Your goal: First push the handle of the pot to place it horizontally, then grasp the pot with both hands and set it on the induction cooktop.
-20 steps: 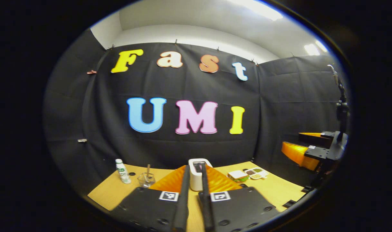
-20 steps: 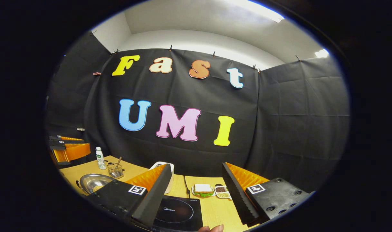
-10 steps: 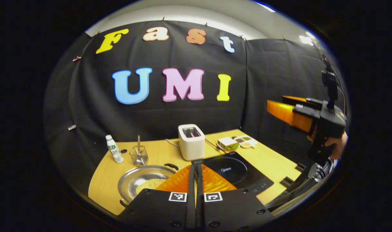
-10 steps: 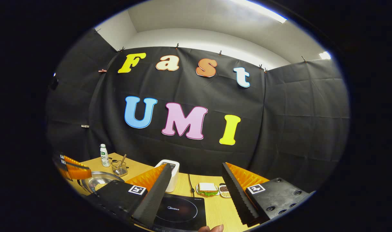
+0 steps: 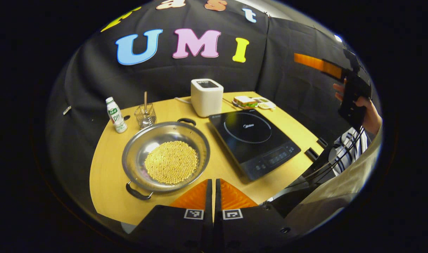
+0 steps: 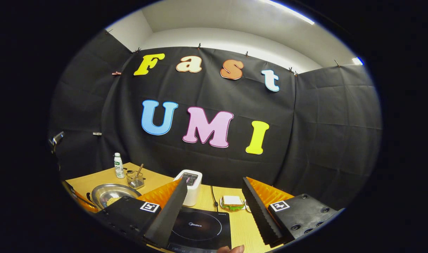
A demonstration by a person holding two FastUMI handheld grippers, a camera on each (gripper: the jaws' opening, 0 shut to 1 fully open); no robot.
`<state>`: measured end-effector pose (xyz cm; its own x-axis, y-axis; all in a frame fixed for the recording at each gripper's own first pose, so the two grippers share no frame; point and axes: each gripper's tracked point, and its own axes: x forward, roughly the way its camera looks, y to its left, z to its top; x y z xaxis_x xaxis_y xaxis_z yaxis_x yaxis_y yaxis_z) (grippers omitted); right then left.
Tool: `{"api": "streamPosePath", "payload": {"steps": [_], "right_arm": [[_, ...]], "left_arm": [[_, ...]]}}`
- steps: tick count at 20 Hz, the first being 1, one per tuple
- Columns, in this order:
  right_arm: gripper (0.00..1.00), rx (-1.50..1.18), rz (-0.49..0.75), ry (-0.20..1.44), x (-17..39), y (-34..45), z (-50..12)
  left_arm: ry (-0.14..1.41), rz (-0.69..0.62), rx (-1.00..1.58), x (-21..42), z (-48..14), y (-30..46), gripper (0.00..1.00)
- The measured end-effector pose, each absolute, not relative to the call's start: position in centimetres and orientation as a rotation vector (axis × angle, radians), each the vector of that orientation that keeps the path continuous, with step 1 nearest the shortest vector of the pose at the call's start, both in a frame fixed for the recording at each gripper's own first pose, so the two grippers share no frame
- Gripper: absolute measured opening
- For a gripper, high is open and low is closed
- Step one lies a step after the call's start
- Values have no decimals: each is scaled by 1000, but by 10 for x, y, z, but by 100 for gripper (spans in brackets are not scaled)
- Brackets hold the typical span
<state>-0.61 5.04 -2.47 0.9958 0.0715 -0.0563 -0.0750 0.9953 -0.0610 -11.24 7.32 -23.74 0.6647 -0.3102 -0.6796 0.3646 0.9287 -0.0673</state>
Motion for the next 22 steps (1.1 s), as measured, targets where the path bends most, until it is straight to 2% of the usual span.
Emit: {"api": "streamPosePath", "payload": {"steps": [7, 17, 22], "right_arm": [[98, -80, 69, 67, -5, 53, -29], [97, -99, 50, 82, -1, 55, -36], [97, -94, 44, 93, 6, 55, -41]], "left_arm": [[949, -367, 124, -117, -287, 140, 5], [1067, -359, 123, -95, -326, 185, 5], [1074, -356, 96, -93, -330, 191, 5]]}}
